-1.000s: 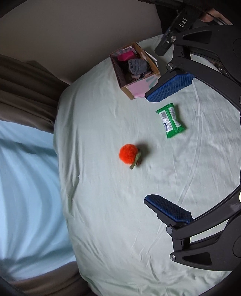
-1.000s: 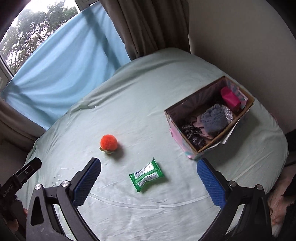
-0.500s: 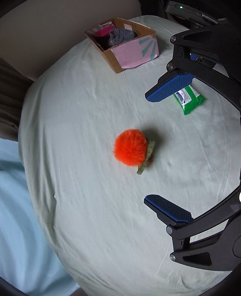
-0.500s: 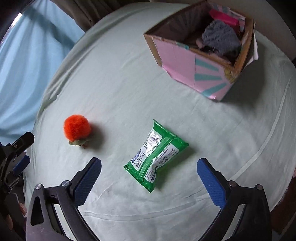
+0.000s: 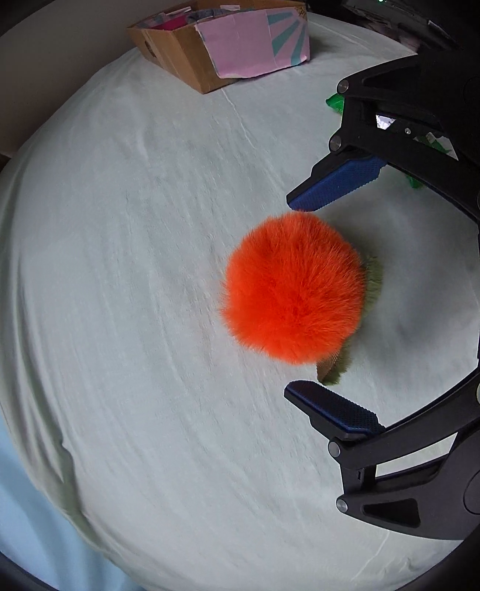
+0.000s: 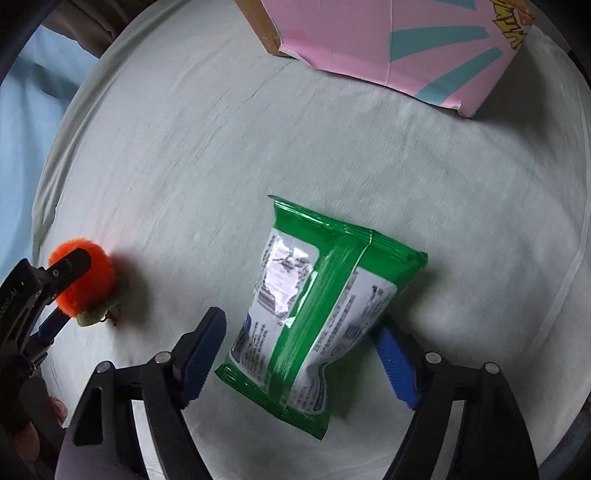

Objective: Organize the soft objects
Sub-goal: 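Grasp the orange pompom with the left tool while the right tool grasps the green wipes pack, then carry the orange pompom and green wipes pack with both tools over the box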

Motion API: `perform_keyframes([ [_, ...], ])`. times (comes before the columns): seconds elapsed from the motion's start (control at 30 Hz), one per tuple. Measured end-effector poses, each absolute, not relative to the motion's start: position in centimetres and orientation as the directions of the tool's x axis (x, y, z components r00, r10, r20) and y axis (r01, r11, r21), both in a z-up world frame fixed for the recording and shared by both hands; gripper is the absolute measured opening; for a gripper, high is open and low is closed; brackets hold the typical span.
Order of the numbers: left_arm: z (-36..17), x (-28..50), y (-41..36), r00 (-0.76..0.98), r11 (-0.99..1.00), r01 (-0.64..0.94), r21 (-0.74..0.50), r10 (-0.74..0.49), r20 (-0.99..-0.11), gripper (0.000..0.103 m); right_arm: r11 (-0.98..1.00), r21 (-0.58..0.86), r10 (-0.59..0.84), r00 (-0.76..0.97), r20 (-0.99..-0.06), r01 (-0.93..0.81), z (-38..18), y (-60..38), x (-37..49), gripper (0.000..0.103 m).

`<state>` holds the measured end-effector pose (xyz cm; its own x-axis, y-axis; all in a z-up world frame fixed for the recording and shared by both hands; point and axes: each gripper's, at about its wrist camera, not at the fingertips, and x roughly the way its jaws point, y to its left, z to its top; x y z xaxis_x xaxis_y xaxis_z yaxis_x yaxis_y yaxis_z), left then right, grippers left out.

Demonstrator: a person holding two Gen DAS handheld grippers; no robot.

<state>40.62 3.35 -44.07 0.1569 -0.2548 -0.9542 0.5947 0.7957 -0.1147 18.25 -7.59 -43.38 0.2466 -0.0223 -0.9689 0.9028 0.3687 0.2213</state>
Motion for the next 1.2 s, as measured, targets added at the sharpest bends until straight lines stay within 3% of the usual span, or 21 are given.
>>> perform_keyframes([
  [0.17,-45.7,41.0,3.1,0.140,0.799,0.592,-0.105,-0.231,-0.963,0.068,0.434,0.185,-0.050,0.229,-0.972,0.882,-43.1,-7.7,19.5,0.059],
  [0.4,-46.5,40.8,3.2,0.155,0.796,0.599,-0.086,-0.220,-0.963,0.029,0.512,0.165,-0.061,0.228,-0.972,0.843,-42.9,-6.9,20.6,0.046],
  [0.6,-45.7,40.8,3.7,0.178,0.804,0.587,-0.095,-0.243,-0.954,0.022,0.551,0.201,-0.047,0.270,-0.962,0.810,-42.3,-6.6,20.5,0.039],
  [0.87,-42.1,39.5,4.3,0.235,0.810,0.579,-0.097,-0.280,-0.931,0.022,0.589,0.241,-0.060,0.340,-0.939,0.771,-39.9,-7.3,19.7,0.038],
  [1.2,-33.7,36.3,4.4,0.317,0.821,0.563,-0.098,-0.324,-0.892,0.022,0.641,0.296,-0.086,0.449,-0.889,0.708,-32.0,-8.3,17.3,0.037],
])
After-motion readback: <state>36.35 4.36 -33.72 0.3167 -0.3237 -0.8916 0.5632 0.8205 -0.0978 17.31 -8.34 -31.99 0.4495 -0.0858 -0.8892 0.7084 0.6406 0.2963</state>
